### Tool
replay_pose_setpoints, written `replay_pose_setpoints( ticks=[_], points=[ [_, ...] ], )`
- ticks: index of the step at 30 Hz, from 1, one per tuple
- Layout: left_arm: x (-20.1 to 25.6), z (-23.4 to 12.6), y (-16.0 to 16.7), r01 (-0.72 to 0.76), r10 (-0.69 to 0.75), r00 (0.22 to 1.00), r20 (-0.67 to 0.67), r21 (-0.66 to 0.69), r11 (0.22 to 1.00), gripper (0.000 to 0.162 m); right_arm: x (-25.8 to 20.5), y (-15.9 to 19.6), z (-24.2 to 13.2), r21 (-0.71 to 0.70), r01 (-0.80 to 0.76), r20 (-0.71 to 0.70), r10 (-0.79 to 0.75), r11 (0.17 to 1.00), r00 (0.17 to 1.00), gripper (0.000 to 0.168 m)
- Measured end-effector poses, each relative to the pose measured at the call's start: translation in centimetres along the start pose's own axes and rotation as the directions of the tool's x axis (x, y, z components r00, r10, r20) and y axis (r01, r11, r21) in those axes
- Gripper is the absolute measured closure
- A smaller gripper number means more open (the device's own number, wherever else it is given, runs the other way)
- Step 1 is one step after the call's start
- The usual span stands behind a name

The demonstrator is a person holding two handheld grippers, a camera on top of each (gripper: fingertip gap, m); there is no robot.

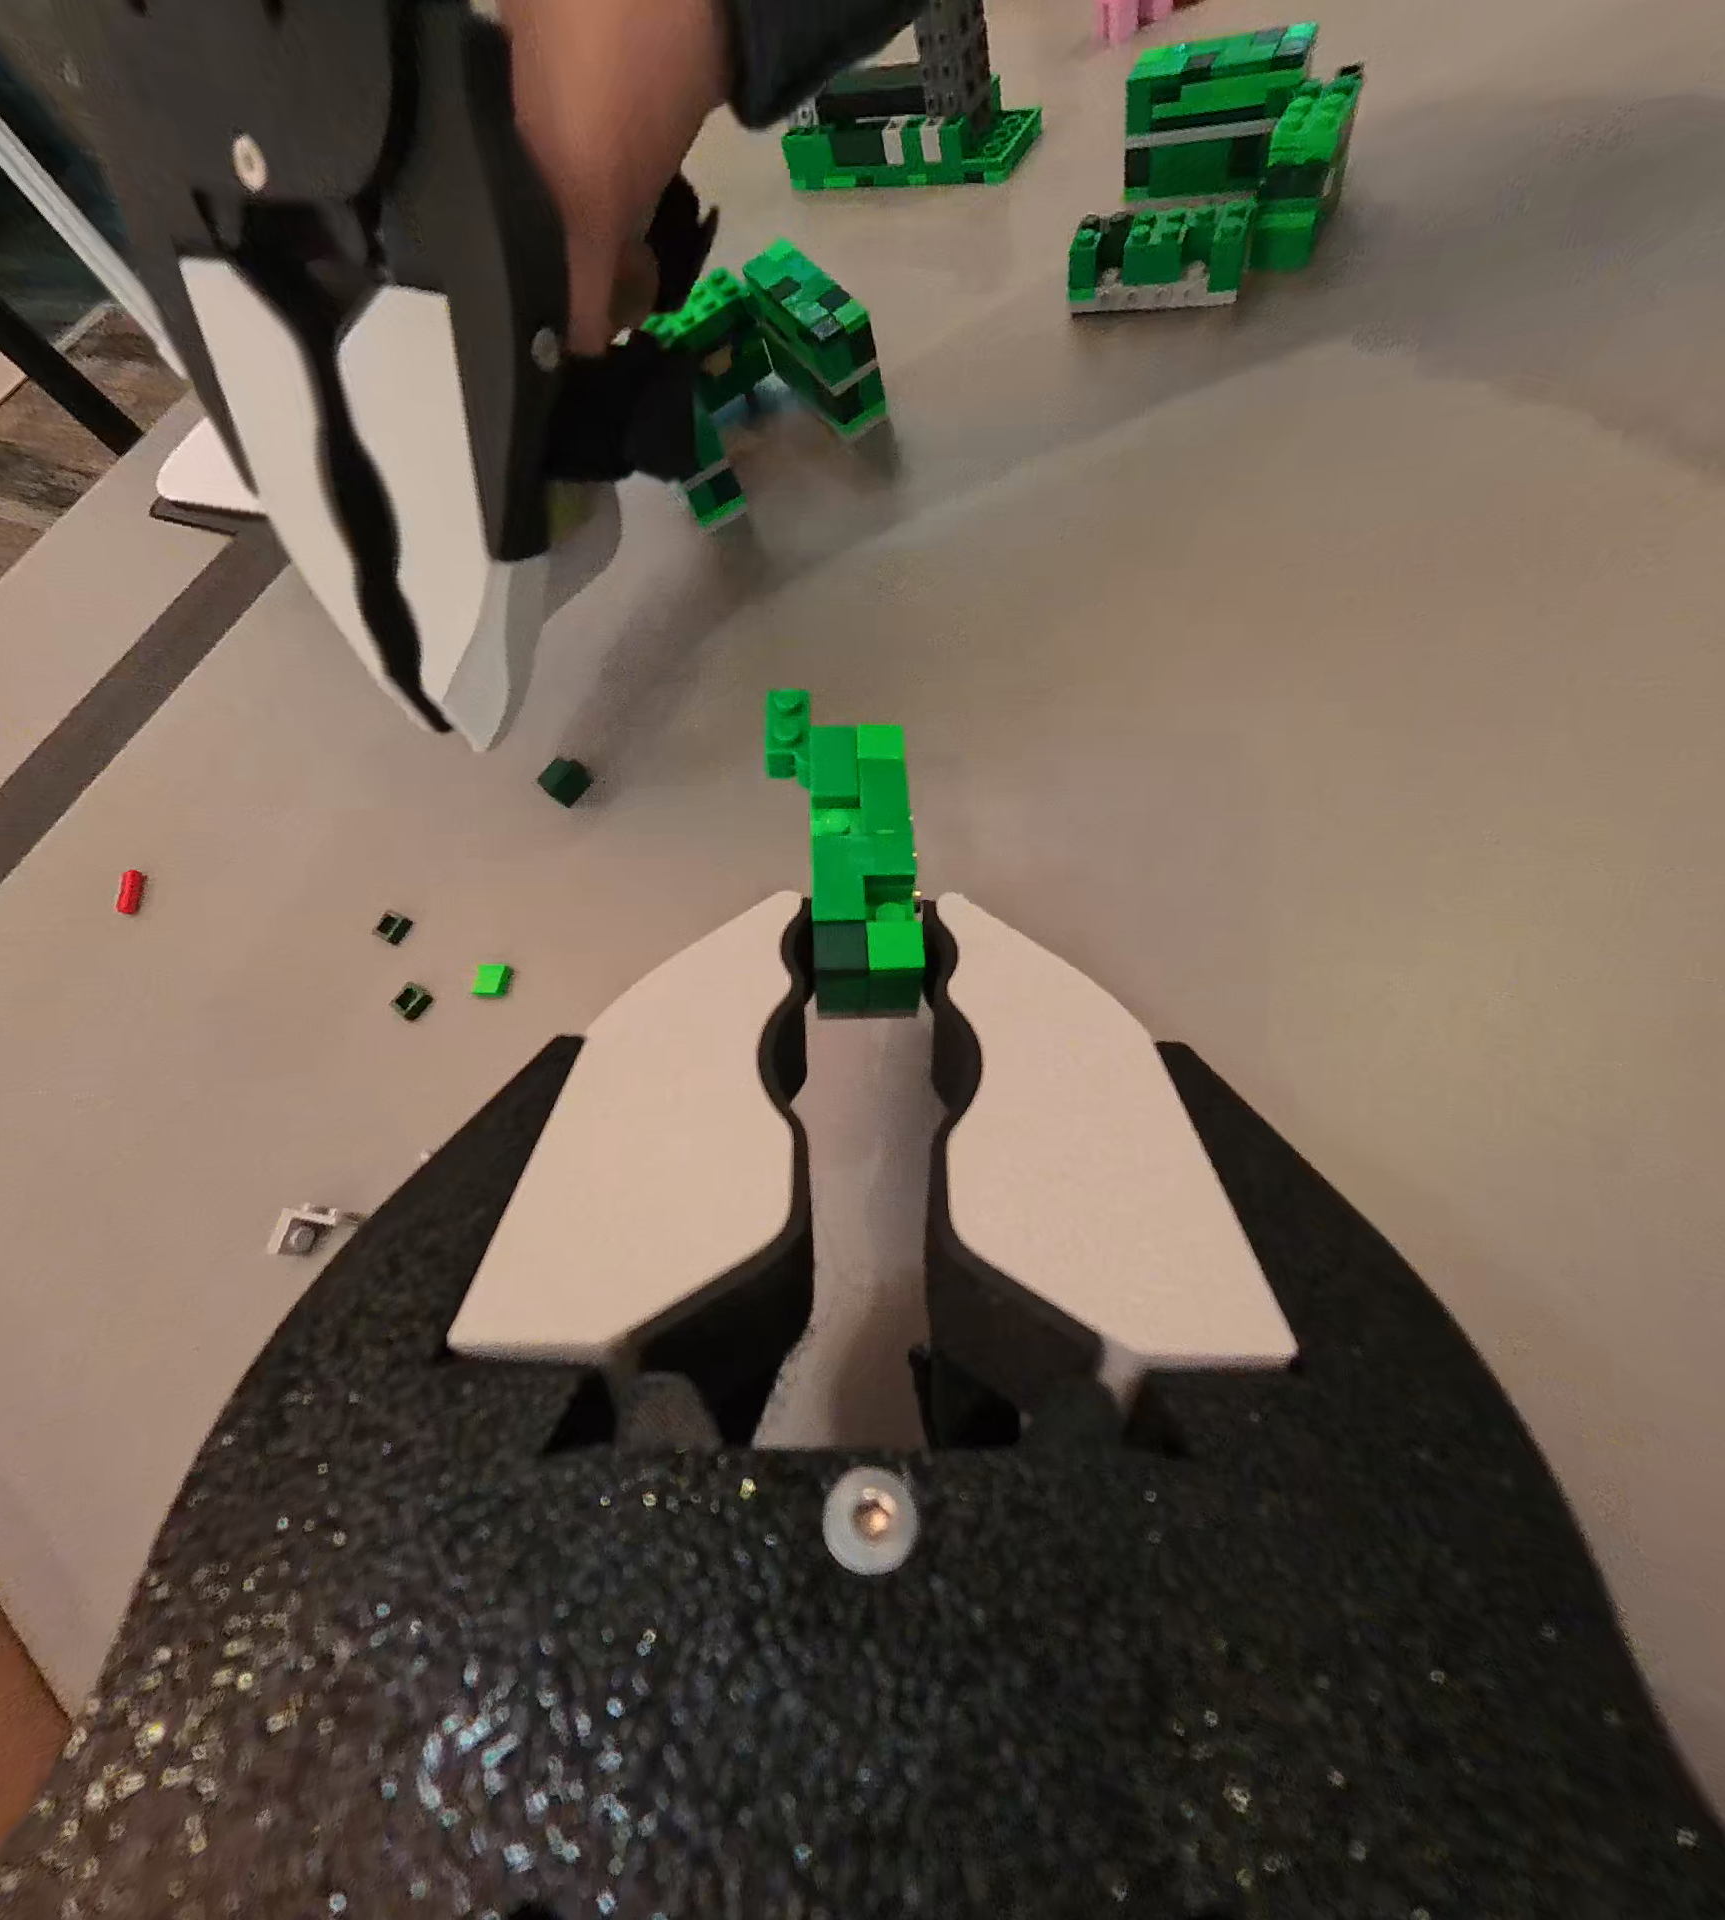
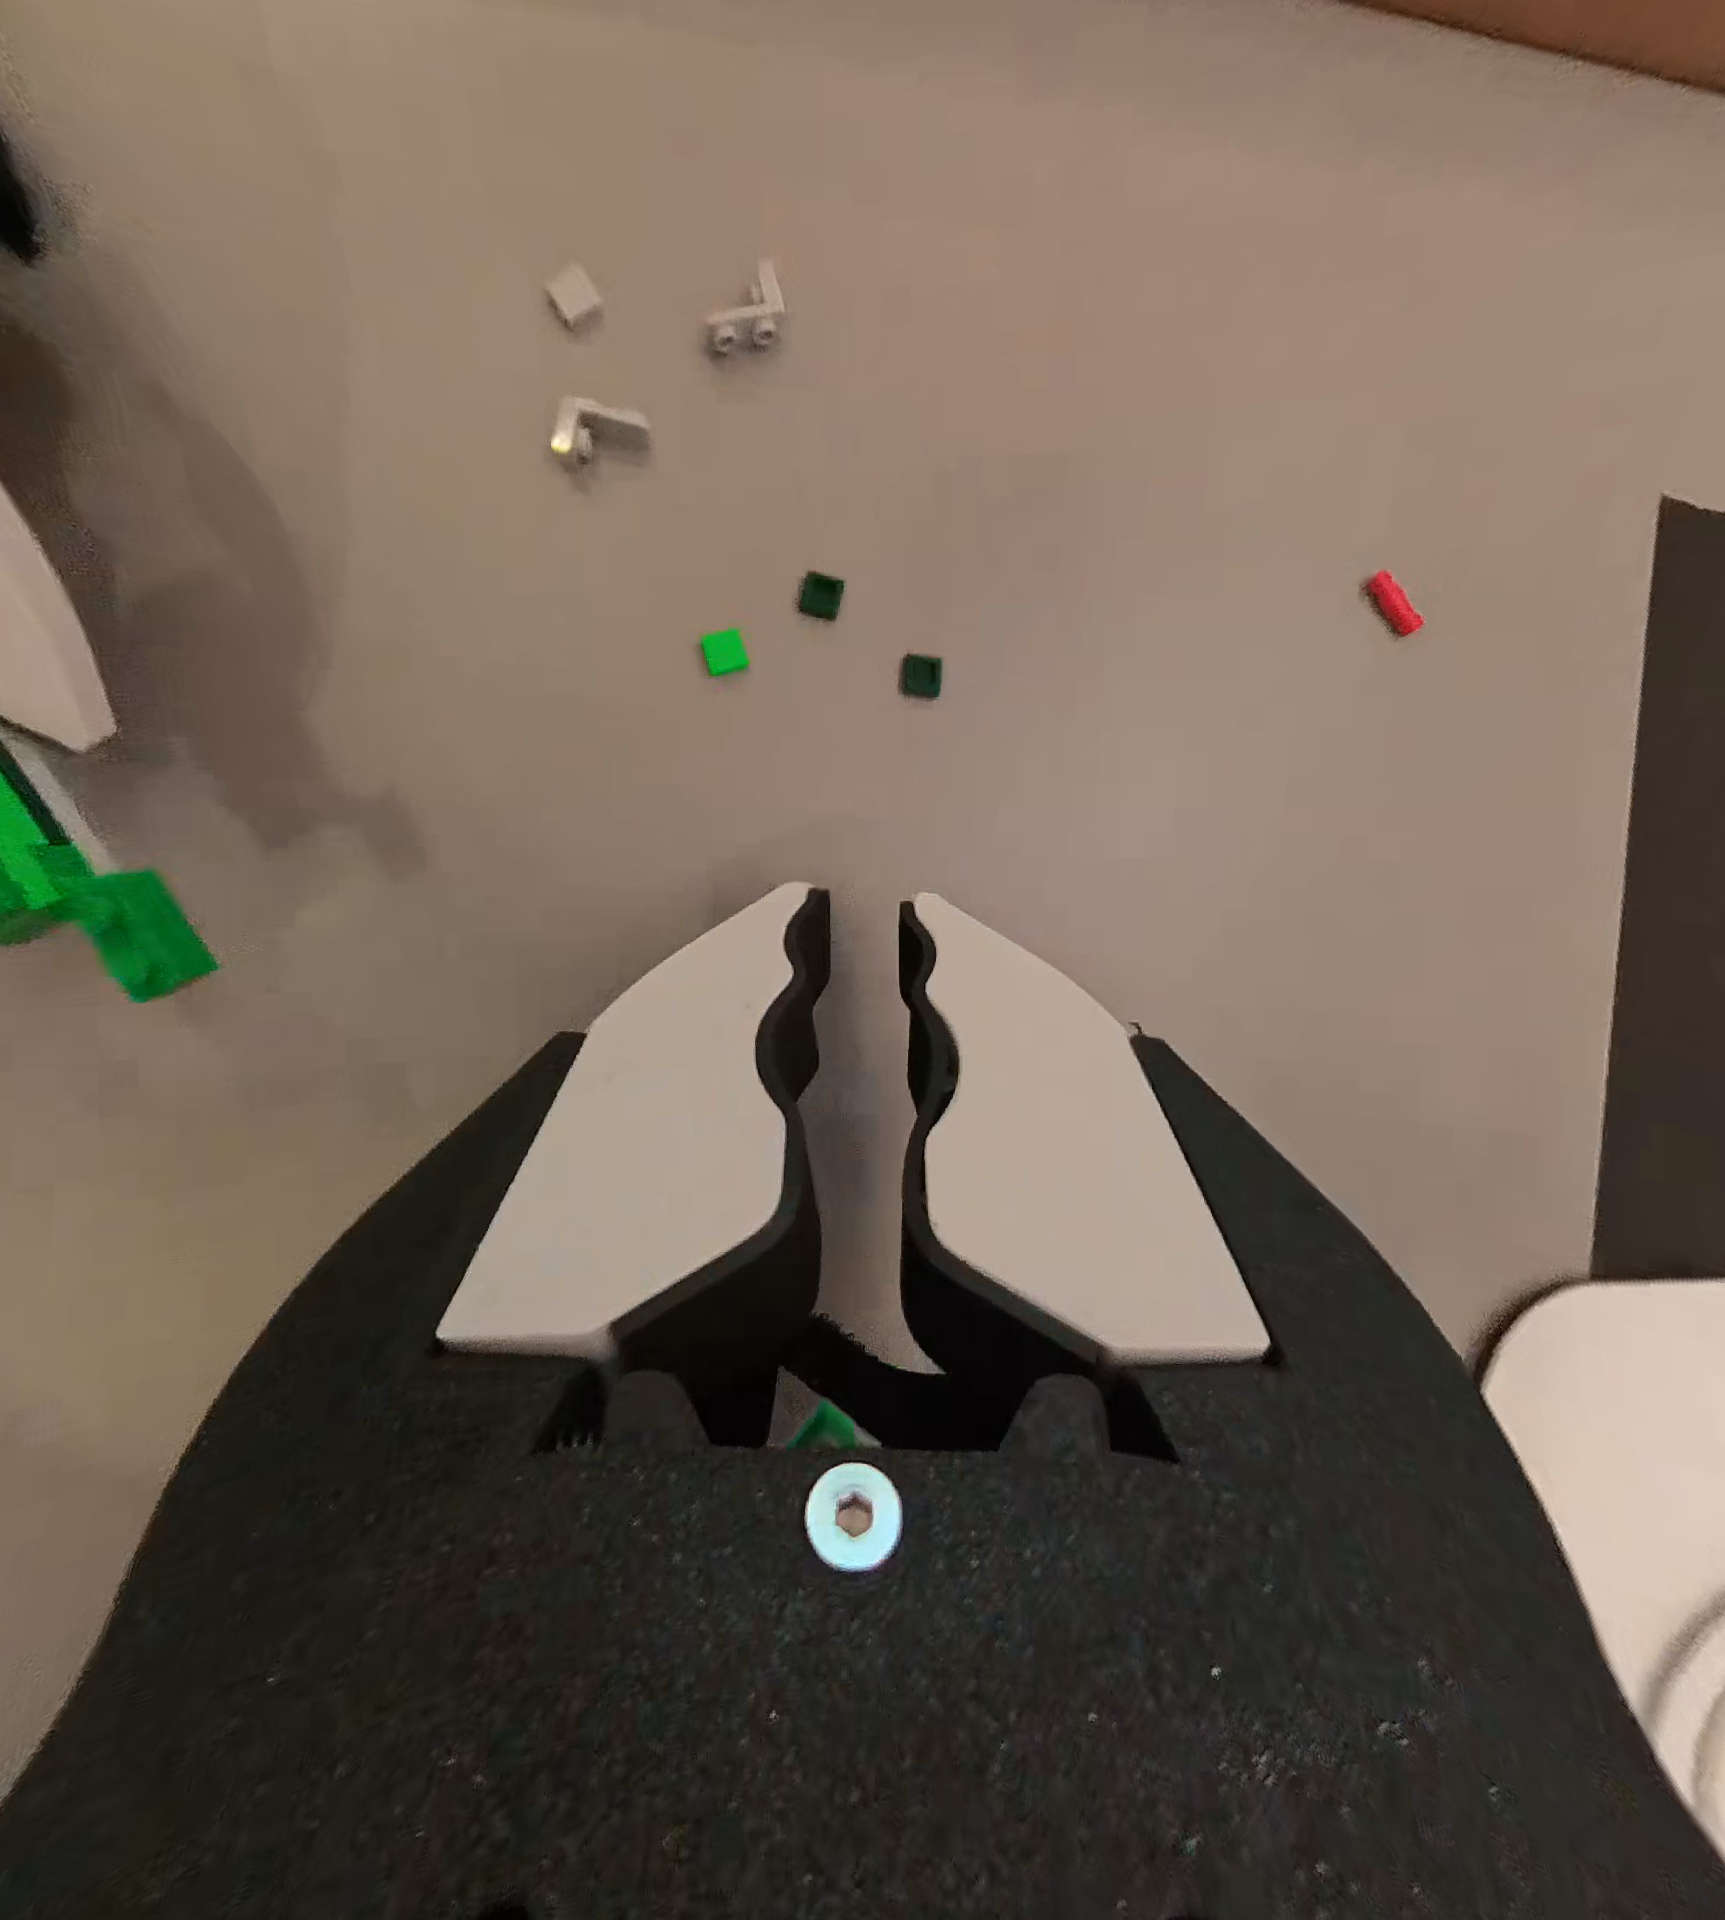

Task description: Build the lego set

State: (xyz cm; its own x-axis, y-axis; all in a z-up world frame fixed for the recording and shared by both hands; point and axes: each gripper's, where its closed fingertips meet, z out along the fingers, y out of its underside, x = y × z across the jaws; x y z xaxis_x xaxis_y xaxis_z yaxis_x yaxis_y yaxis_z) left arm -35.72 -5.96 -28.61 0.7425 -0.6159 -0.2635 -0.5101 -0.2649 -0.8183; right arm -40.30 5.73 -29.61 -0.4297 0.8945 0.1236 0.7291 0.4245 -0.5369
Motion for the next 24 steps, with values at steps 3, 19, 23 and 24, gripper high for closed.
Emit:
replay_pose_setpoints(
  ticks=[3, 19, 23, 24],
  points=[
    [0.1, 0.2, 0.1, -0.002, 0.002, 1.0, -0.003, -0.004, 1.0, 0.143, 0.3, -1.0, 1.3, 0.027, 0.013, 0.023, -0.013, 1.0, 1.0, 0.159],
    [0.3, 0.7, 0.5, 0.003, -0.003, 1.0, -0.017, -0.031, 1.0, 0.143, 1.5, -2.5, 4.5, 0.009, 0.016, 0.039, -0.016, 1.0, 0.999, 0.16],
    [0.9, 1.1, 0.4, 0.013, -0.014, 0.998, -0.054, -0.029, 0.999, 0.144, 1.5, -2.3, -0.1, 0.056, 0.057, -0.026, -0.056, 0.997, 0.998, 0.161],
    [1.1, 1.2, 0.3, 0.013, -0.015, 0.998, -0.064, -0.03, 0.999, 0.144, 1.3, -2.1, -2.3, 0.08, 0.066, -0.049, -0.062, 0.995, 0.997, 0.161]
  ],
)
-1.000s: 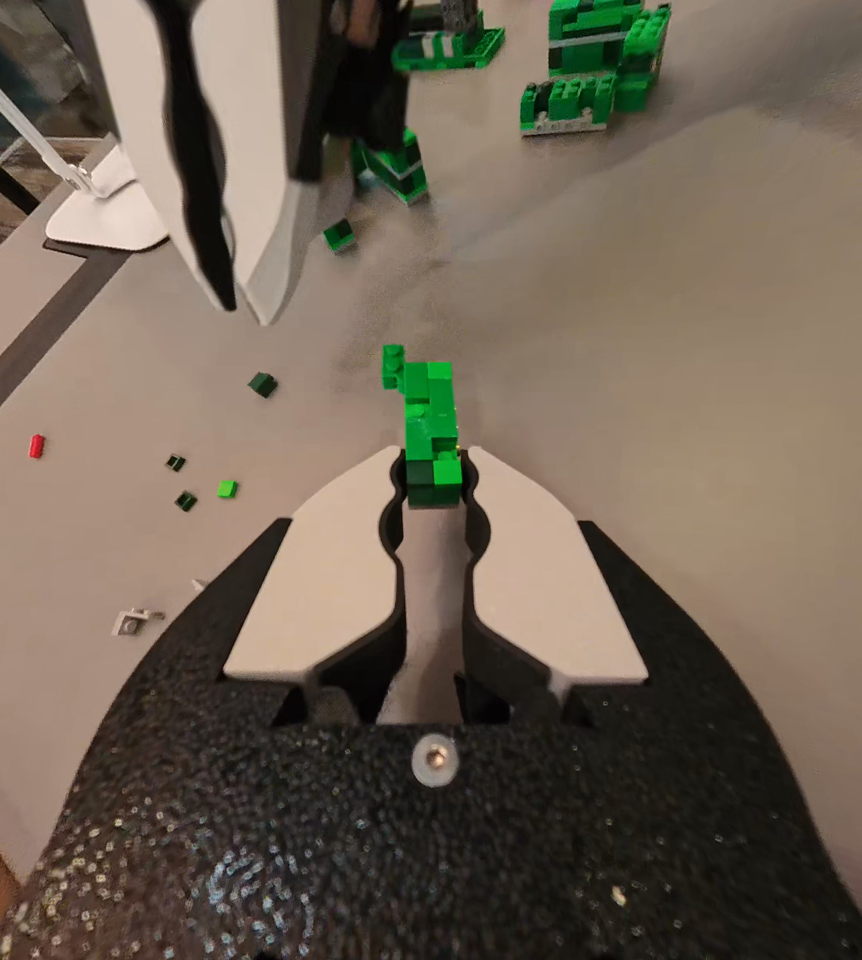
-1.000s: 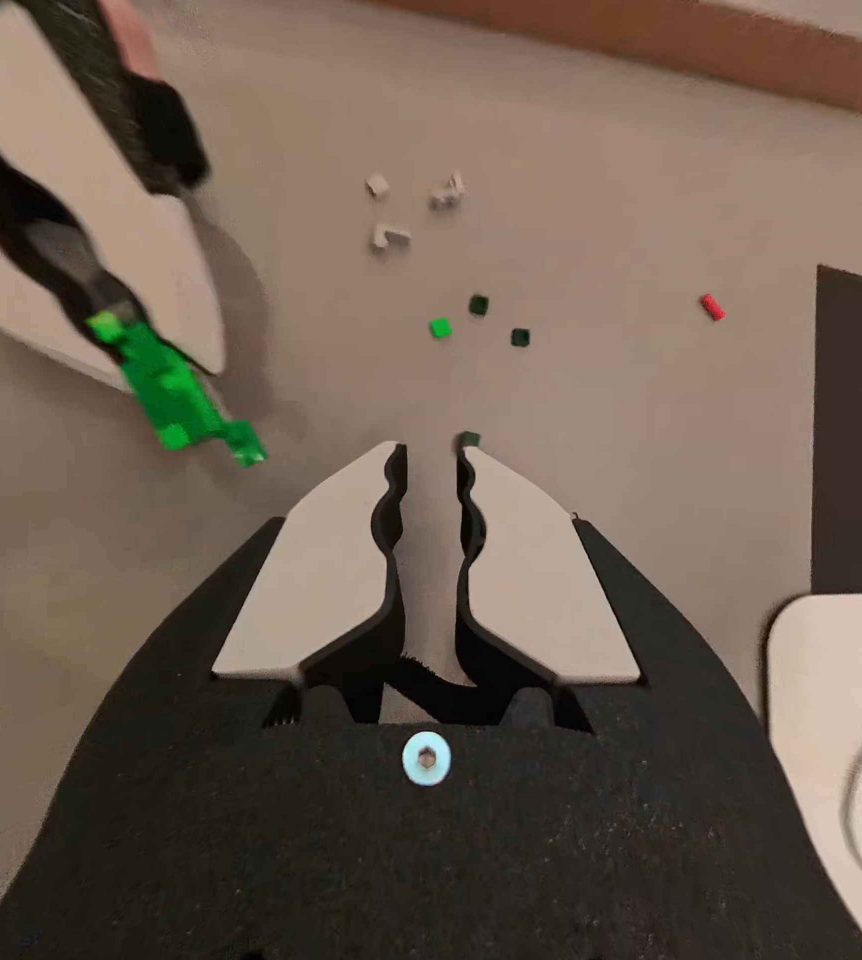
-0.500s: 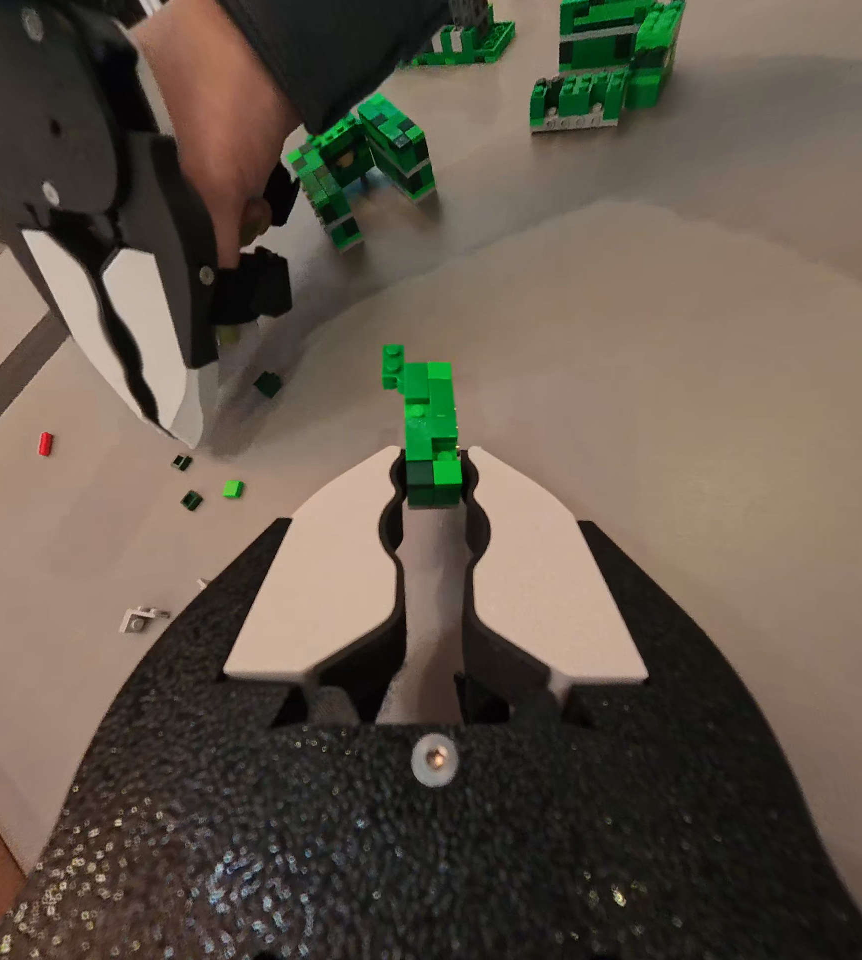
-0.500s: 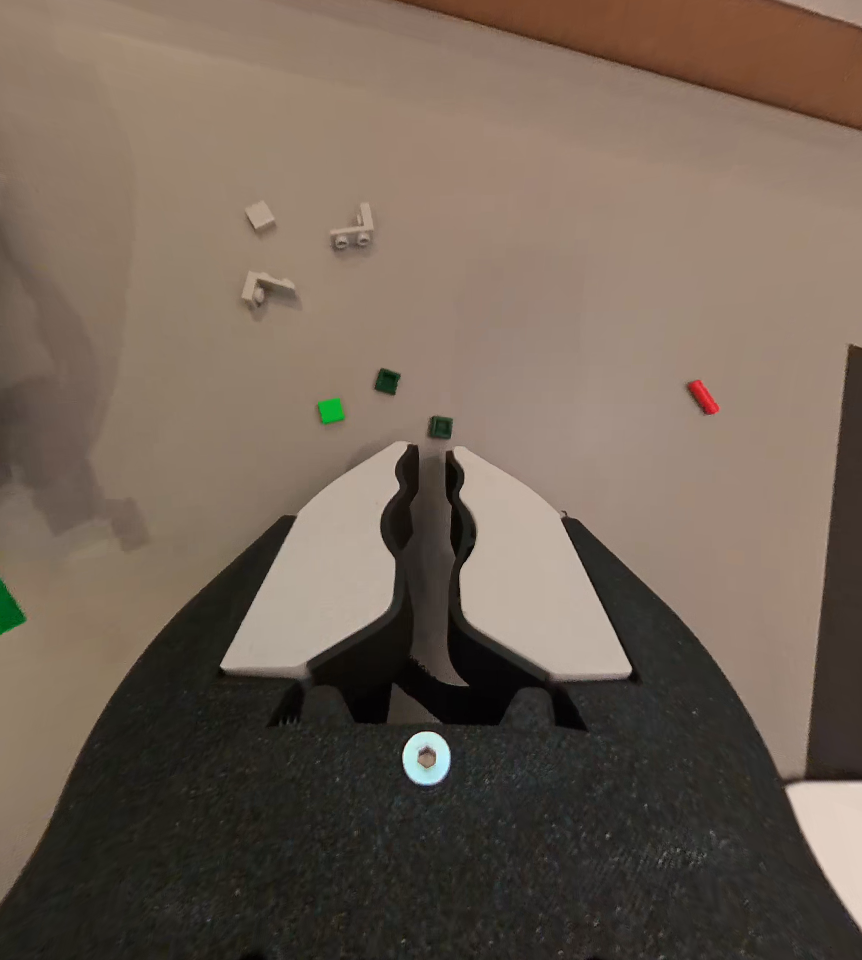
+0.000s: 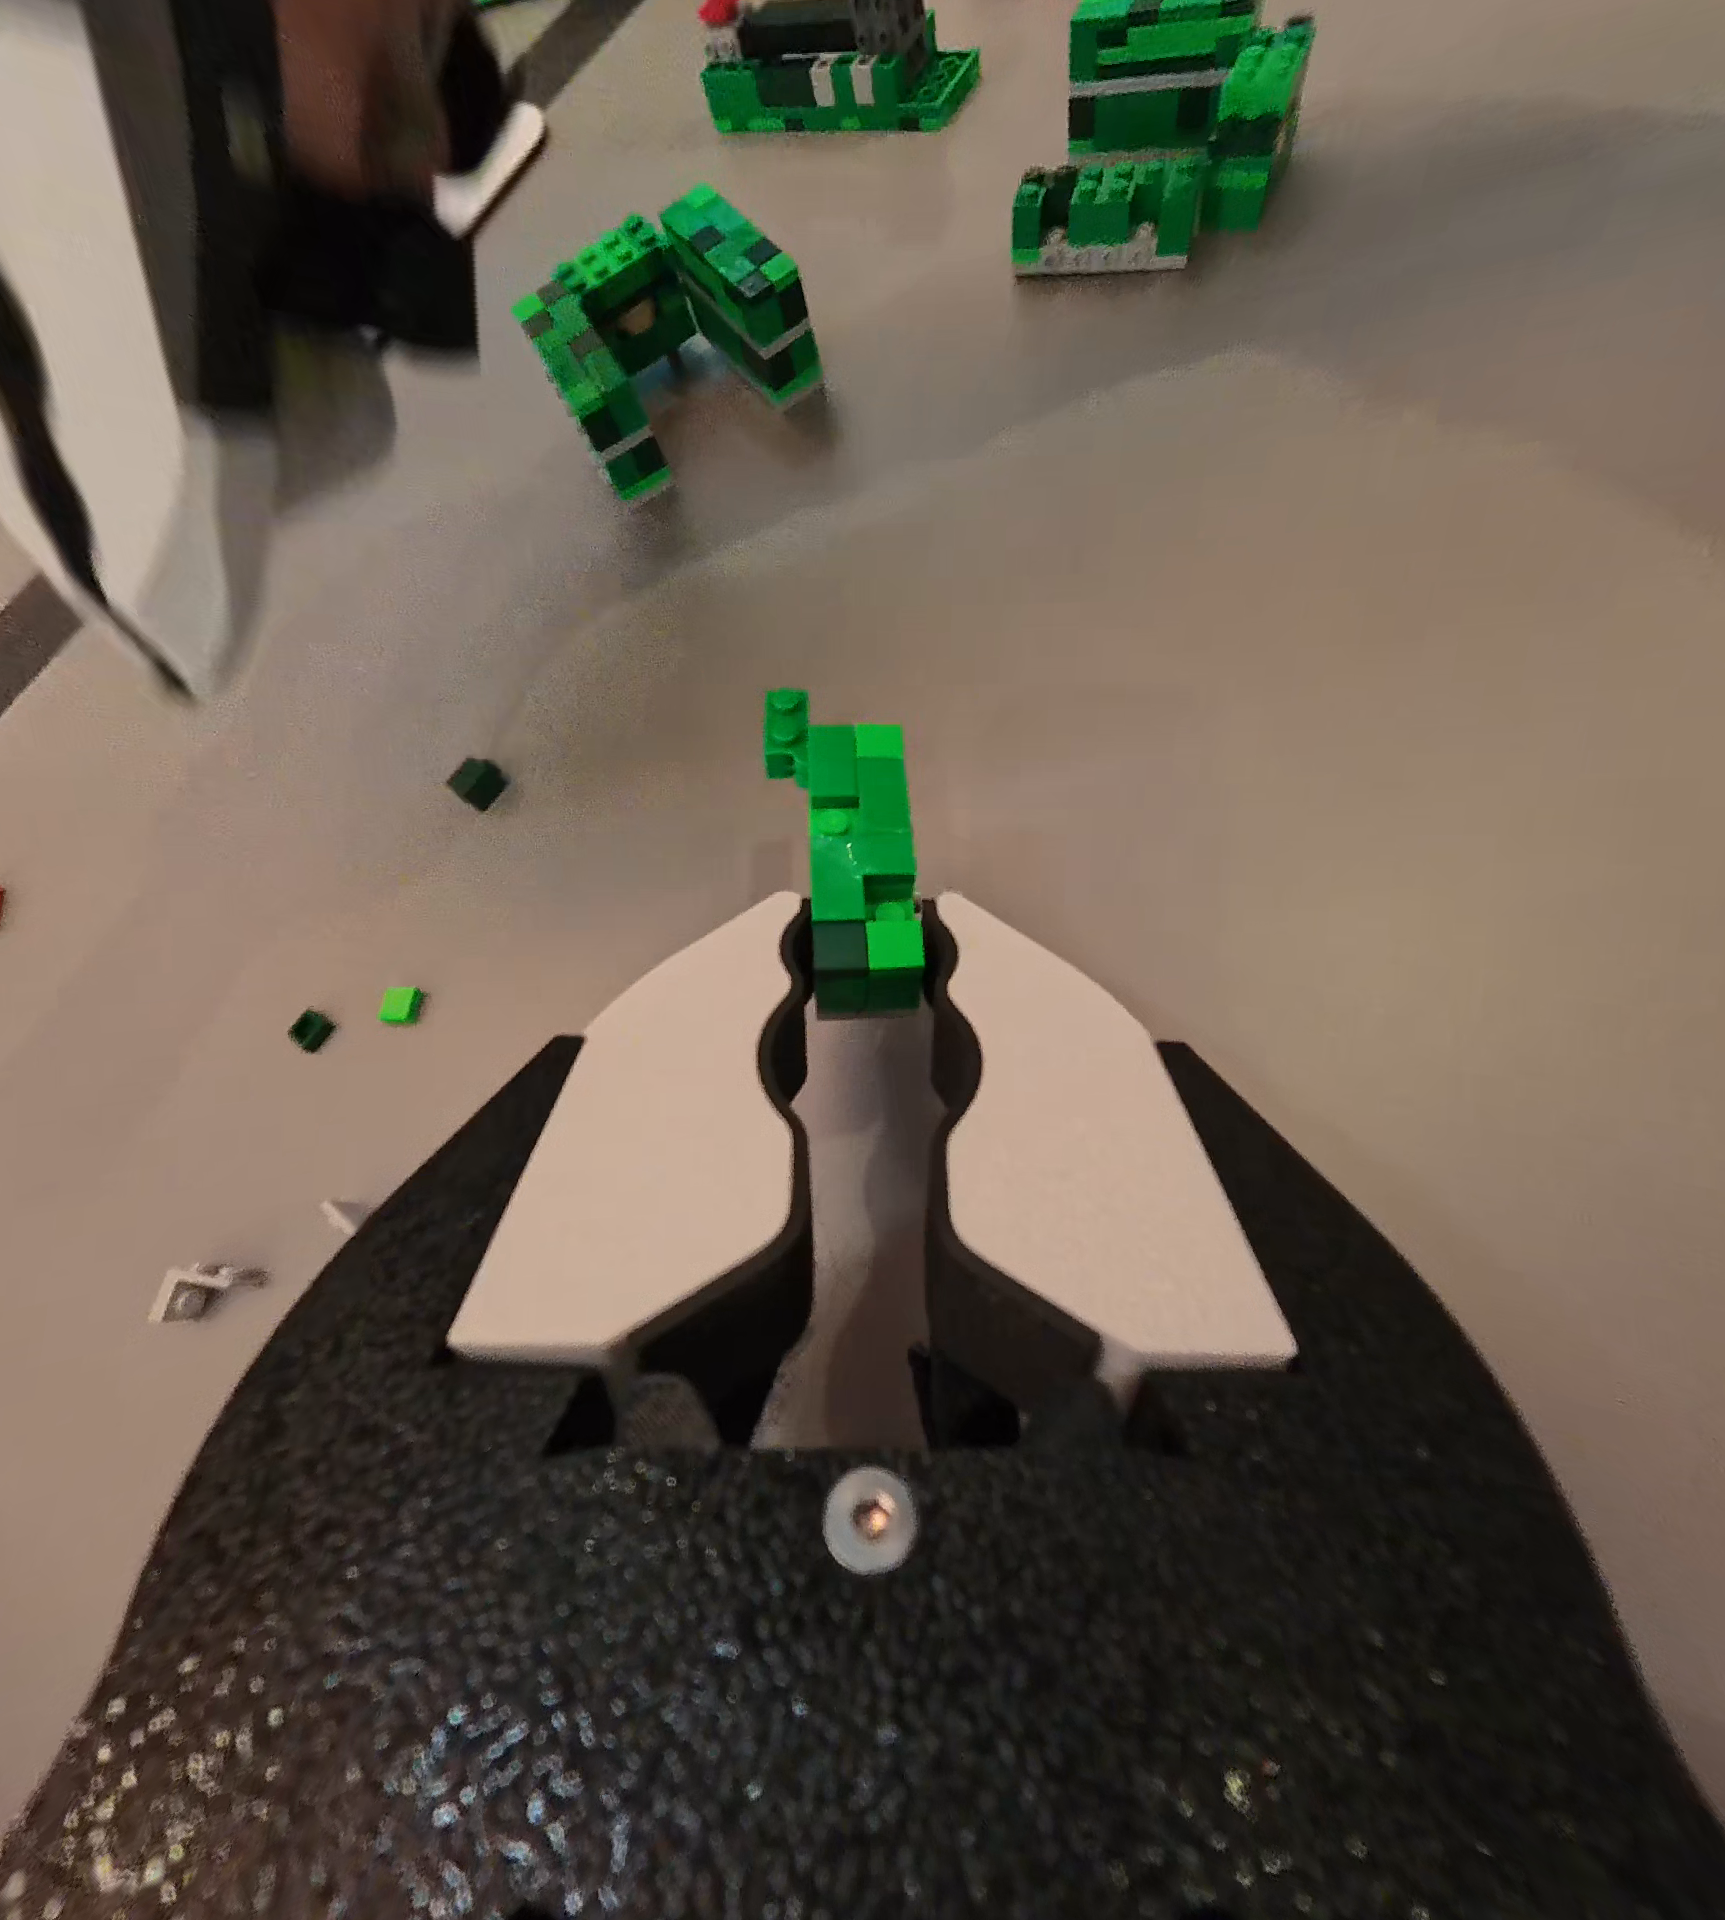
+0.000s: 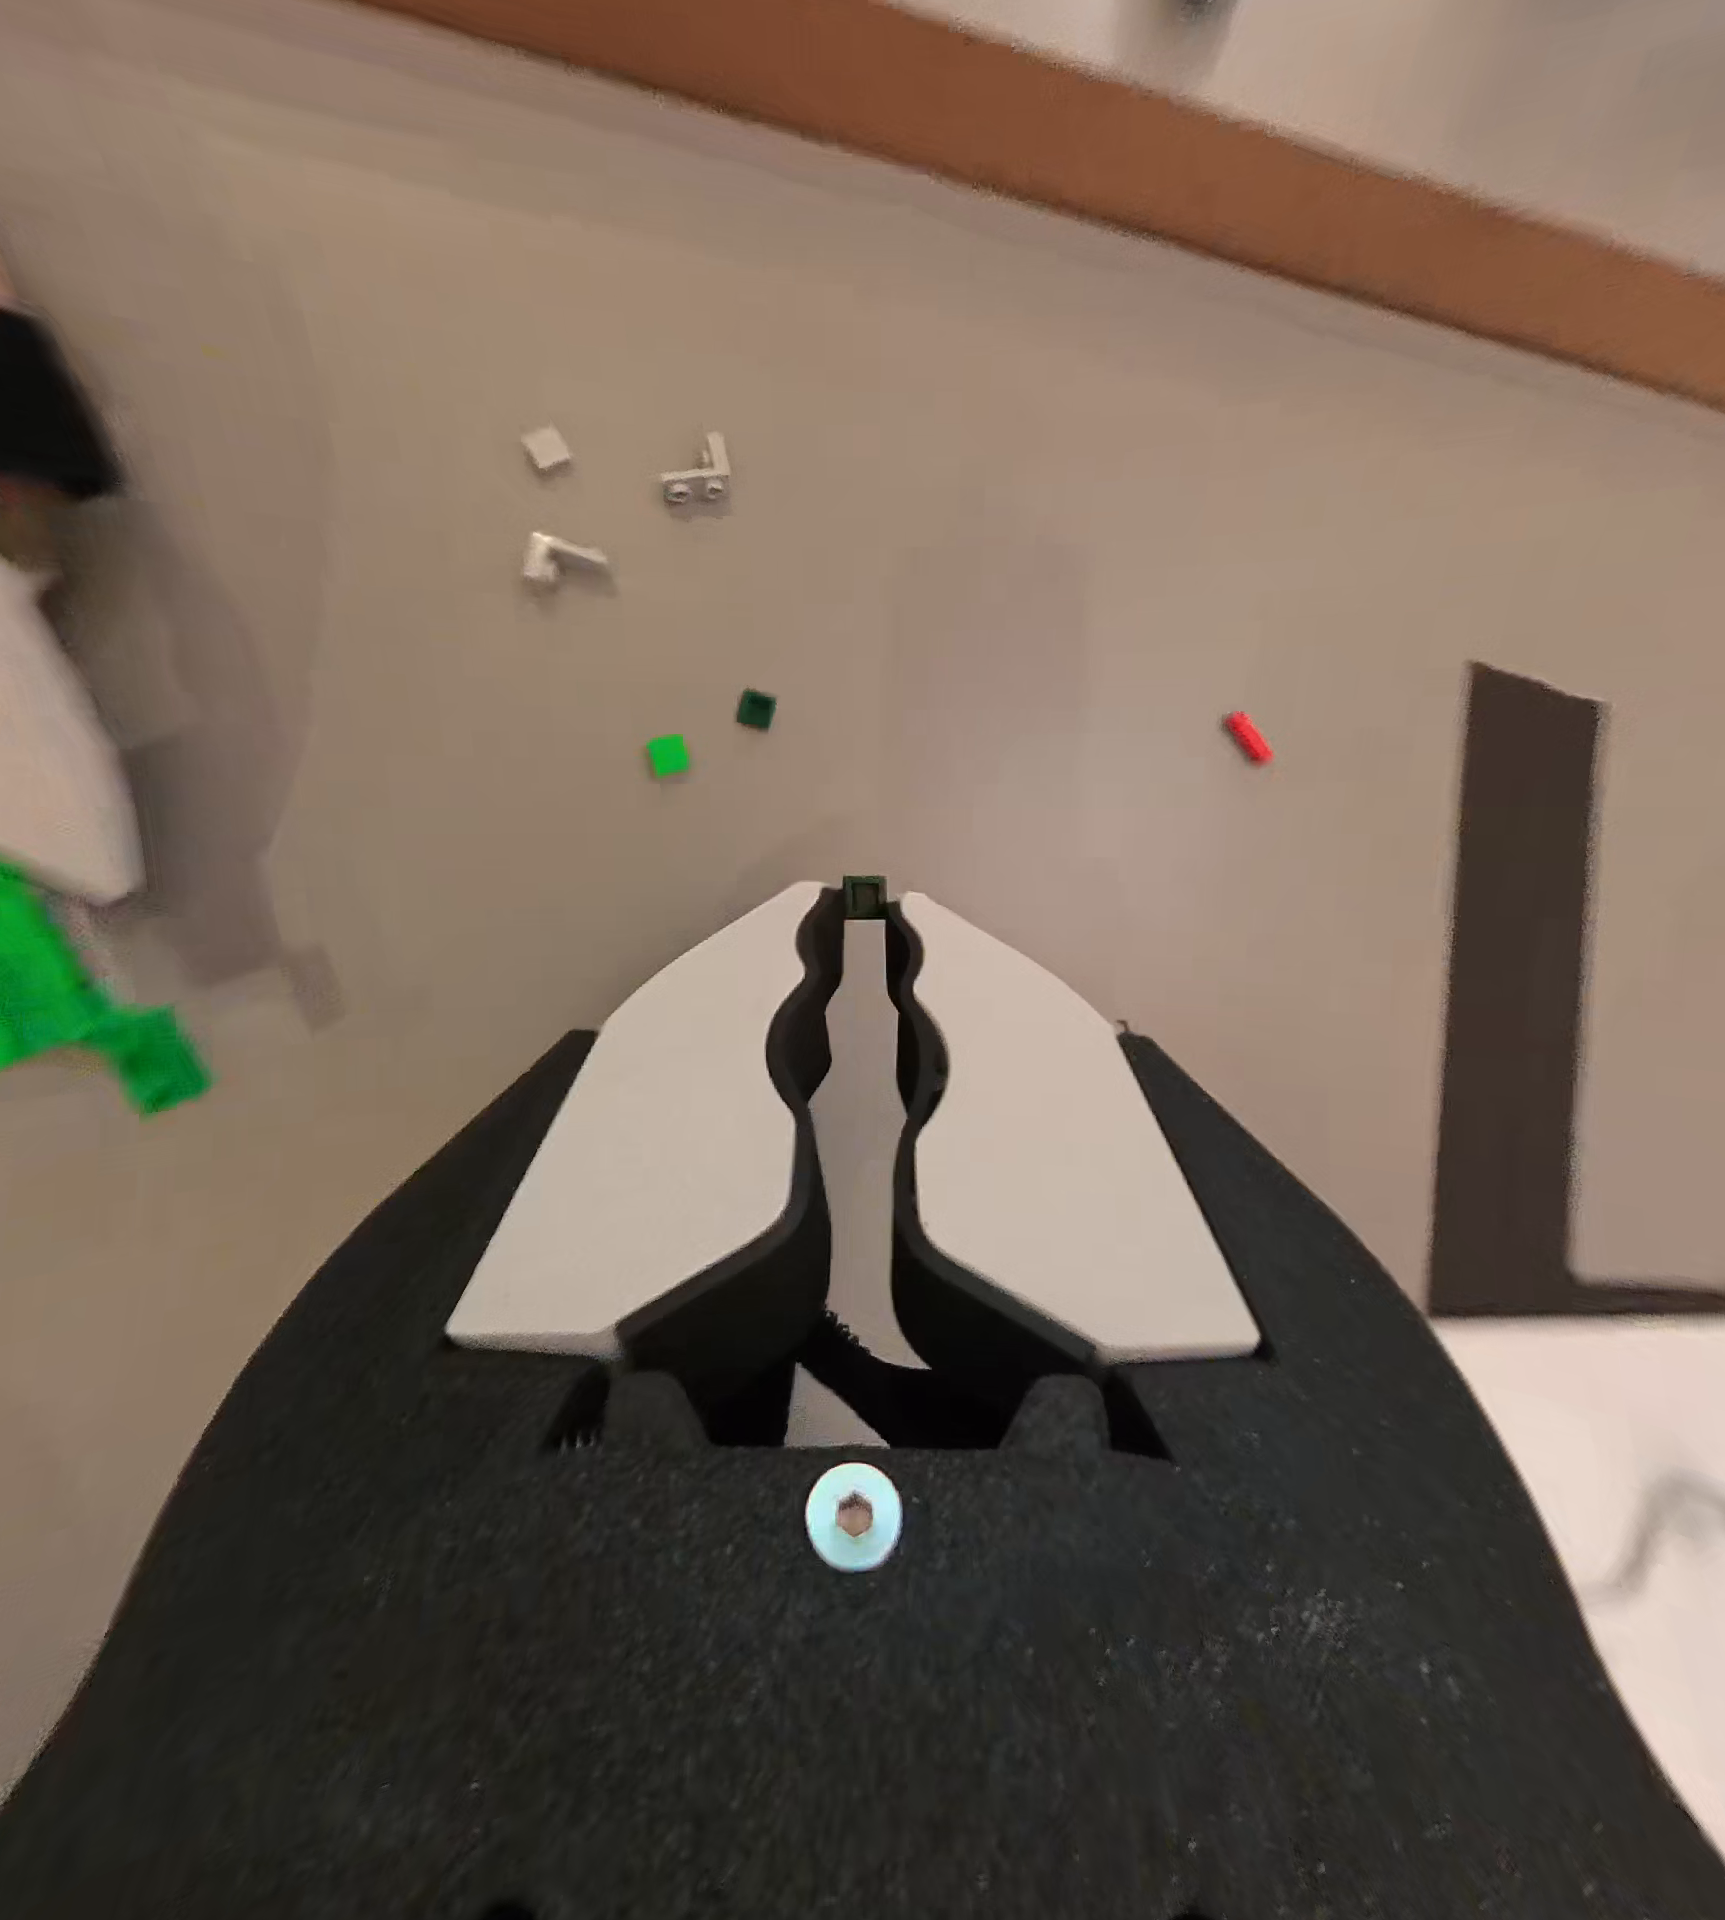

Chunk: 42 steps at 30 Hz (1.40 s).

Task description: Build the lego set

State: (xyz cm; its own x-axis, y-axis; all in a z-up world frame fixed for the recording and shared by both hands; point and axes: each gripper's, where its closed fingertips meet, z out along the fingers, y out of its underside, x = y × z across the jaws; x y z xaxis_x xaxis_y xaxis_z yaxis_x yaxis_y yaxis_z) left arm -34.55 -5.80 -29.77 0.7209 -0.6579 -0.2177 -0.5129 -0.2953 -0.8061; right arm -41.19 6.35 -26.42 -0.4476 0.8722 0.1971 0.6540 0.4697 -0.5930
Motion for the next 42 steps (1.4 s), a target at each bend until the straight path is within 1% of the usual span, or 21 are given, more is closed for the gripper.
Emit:
replay_pose_setpoints(
  ticks=[3, 7, 9, 11, 14, 16, 18, 19, 20, 21, 24, 25, 26, 27, 28, 30, 31, 33, 36, 40, 42],
  points=[
    [0.6, 0.5, -0.1, 0.028, -0.028, 0.999, -0.037, -0.021, 0.999, 0.143, -0.3, 1.0, -8.2, 0.068, 0.016, -0.109, -0.008, 0.998, 0.994, 0.161],
    [1.8, 1.8, -0.9, 0.124, -0.131, 0.986, -0.099, -0.067, 0.99, 0.143, -2.0, 5.3, -19.0, 0.119, -0.005, -0.299, 0.04, 0.993, 0.954, 0.161],
    [2.9, 2.6, -1.4, 0.141, -0.153, 0.98, -0.126, -0.096, 0.985, 0.143, -4.0, 8.1, -22.8, 0.155, -0.042, -0.359, 0.095, 0.987, 0.928, 0.161],
    [4.0, 3.3, -1.7, 0.168, -0.187, 0.969, -0.16, -0.122, 0.978, 0.143, -6.7, 11.0, -24.9, 0.195, -0.089, -0.384, 0.16, 0.977, 0.91, 0.161],
    [5.0, 4.3, -1.9, 0.213, -0.239, 0.953, -0.185, -0.15, 0.966, 0.143, -10.9, 15.1, -25.4, 0.232, -0.135, -0.408, 0.222, 0.963, 0.885, 0.161],
    [5.2, 4.6, -2.2, 0.252, -0.278, 0.94, -0.196, -0.145, 0.957, 0.143, -13.3, 17.2, -24.7, 0.239, -0.122, -0.435, 0.218, 0.963, 0.873, 0.161],
    [5.1, 4.7, -2.3, 0.291, -0.314, 0.929, -0.198, -0.14, 0.947, 0.143, -15.3, 18.4, -23.7, 0.238, -0.09, -0.459, 0.194, 0.967, 0.867, 0.161],
    [5.1, 4.6, -2.4, 0.315, -0.338, 0.92, -0.198, -0.137, 0.939, 0.139, -16.0, 18.6, -23.3, 0.239, -0.056, -0.477, 0.168, 0.969, 0.863, 0.161],
    [5.0, 4.5, -2.5, 0.342, -0.362, 0.914, -0.184, -0.131, 0.93, 0.128, -16.7, 18.6, -22.9, 0.231, -0.012, -0.501, 0.129, 0.973, 0.856, 0.161],
    [4.7, 4.4, -2.3, 0.364, -0.381, 0.912, -0.153, -0.127, 0.923, 0.119, -17.2, 18.5, -22.6, 0.209, 0.043, -0.528, 0.076, 0.977, 0.846, 0.161],
    [4.2, 3.3, -2.4, 0.426, -0.431, 0.901, -0.044, -0.085, 0.901, 0.107, -18.3, 17.0, -22.3, 0.108, 0.251, -0.623, -0.131, 0.962, 0.771, 0.161],
    [4.4, 2.8, -3.5, 0.451, -0.452, 0.892, -0.029, -0.032, 0.892, 0.108, -18.7, 16.3, -22.1, 0.073, 0.323, -0.646, -0.202, 0.944, 0.736, 0.161],
    [5.2, 2.4, -5.6, 0.473, -0.47, 0.881, -0.055, 0.048, 0.88, 0.112, -19.1, 15.4, -22.0, 0.035, 0.396, -0.669, -0.273, 0.918, 0.691, 0.161],
    [6.4, 2.1, -8.0, 0.491, -0.479, 0.87, -0.113, 0.133, 0.861, 0.118, -19.5, 14.6, -21.9, -0.011, 0.468, -0.691, -0.345, 0.884, 0.635, 0.161],
    [7.9, 1.9, -10.3, 0.501, -0.473, 0.864, -0.173, 0.188, 0.845, 0.122, -20.0, 13.7, -21.6, -0.061, 0.536, -0.706, -0.416, 0.842, 0.573, 0.161],
    [10.5, 2.5, -13.0, 0.481, -0.442, 0.872, -0.211, 0.199, 0.854, 0.125, -20.9, 12.1, -21.2, -0.136, 0.639, -0.722, -0.518, 0.757, 0.459, 0.161],
    [11.5, 3.1, -13.8, 0.452, -0.416, 0.887, -0.202, 0.191, 0.871, 0.125, -21.3, 11.4, -20.9, -0.148, 0.673, -0.724, -0.543, 0.725, 0.426, 0.161],
    [13.1, 3.9, -15.4, 0.408, -0.369, 0.906, -0.205, 0.202, 0.89, 0.131, -22.1, 10.4, -20.7, -0.136, 0.709, -0.728, -0.555, 0.692, 0.402, 0.161],
    [14.6, 4.4, -17.4, 0.405, -0.342, 0.902, -0.262, 0.245, 0.881, 0.139, -22.5, 9.9, -20.6, -0.136, 0.732, -0.736, -0.563, 0.667, 0.376, 0.162],
    [15.5, 4.8, -18.5, 0.394, -0.304, 0.897, -0.322, 0.264, 0.88, 0.14, -23.1, 9.7, -20.5, -0.128, 0.74, -0.741, -0.56, 0.66, 0.371, 0.162],
    [15.5, 5.3, -18.5, 0.379, -0.3, 0.905, -0.302, 0.25, 0.891, 0.145, -23.5, 9.6, -20.5, -0.122, 0.748, -0.743, -0.559, 0.653, 0.368, 0.162]
  ],
)
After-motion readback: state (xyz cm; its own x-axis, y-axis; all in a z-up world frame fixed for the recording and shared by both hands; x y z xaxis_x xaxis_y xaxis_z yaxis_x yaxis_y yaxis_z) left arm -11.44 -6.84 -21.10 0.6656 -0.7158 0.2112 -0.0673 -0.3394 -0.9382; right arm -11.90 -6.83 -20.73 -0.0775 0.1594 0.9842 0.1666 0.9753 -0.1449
